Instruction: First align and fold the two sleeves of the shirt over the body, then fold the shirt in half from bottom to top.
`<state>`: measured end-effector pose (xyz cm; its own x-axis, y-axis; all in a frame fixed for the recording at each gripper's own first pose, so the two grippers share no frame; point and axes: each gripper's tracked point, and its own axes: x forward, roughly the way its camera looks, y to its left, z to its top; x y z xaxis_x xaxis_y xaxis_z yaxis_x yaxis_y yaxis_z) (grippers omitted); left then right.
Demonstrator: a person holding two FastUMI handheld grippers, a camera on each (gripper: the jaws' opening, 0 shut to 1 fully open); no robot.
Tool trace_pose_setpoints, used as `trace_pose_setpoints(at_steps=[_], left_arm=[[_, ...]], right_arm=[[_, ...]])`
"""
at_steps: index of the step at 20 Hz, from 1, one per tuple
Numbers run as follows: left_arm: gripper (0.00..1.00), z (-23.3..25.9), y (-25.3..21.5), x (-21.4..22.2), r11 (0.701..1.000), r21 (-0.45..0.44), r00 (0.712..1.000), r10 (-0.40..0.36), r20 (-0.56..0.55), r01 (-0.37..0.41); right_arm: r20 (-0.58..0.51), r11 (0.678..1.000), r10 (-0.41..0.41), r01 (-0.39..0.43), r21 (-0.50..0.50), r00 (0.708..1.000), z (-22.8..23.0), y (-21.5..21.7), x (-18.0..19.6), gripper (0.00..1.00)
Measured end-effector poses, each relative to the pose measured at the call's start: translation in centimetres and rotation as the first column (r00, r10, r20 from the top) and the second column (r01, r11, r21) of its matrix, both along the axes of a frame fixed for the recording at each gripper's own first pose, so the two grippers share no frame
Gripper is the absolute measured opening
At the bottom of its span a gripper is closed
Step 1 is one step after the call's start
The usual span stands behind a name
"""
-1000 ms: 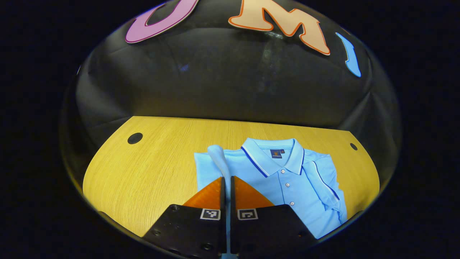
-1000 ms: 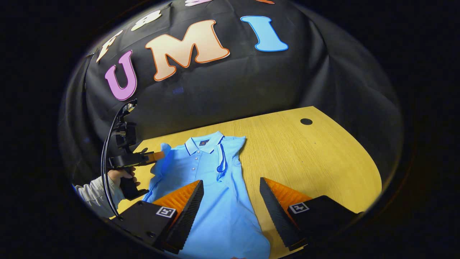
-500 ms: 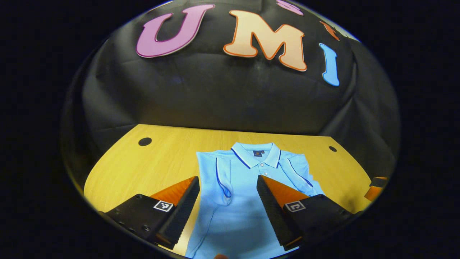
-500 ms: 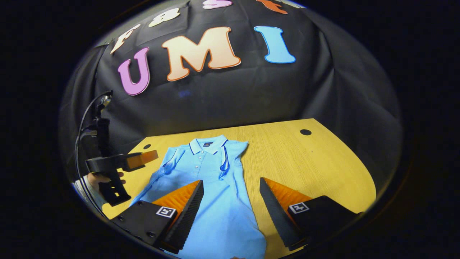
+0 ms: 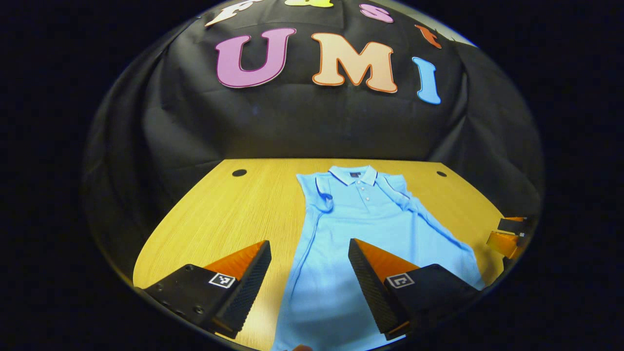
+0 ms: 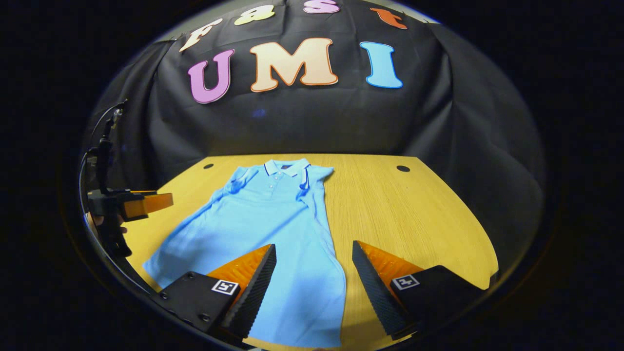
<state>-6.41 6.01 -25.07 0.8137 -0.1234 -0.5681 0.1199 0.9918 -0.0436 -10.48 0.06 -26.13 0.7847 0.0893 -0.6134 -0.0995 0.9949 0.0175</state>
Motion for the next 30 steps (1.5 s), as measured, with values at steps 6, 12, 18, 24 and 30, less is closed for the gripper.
trace_pose_setpoints(at_steps=[6,12,18,24,30], left_arm=[[0.96,-3.5,0.4,-8.5,1.0,-0.003,0.997,-0.024,-0.068,0.024],[0.96,-8.1,1.8,-12.8,0.999,0.042,0.986,0.006,-0.17,0.001],[0.97,-8.6,1.3,-13.1,1.0,0.027,0.989,0.016,-0.149,-0.012],[0.12,-8.5,-1.2,-13.0,0.999,-0.045,0.987,-0.026,-0.156,0.019],[0.0,-7.1,-1.9,-12.1,0.998,-0.064,0.975,-0.022,-0.222,0.008]], right_arm=[[-0.105,0.998,-0.009,0.002,-0.059,0.994,-4.4,-1.7,-6.7,0.98],[-0.196,0.995,-0.011,-0.009,-0.102,0.981,-7.9,-2.3,-9.8,0.96],[-0.245,1.0,-0.017,0.012,-0.025,0.969,-8.3,-0.8,-9.5,0.86],[-0.268,0.997,0.069,-0.077,-0.018,0.961,-8.2,2.4,-10.2,0.03],[-0.251,0.997,0.024,-0.006,0.072,0.968,-5.7,2.6,-7.5,0.02]])
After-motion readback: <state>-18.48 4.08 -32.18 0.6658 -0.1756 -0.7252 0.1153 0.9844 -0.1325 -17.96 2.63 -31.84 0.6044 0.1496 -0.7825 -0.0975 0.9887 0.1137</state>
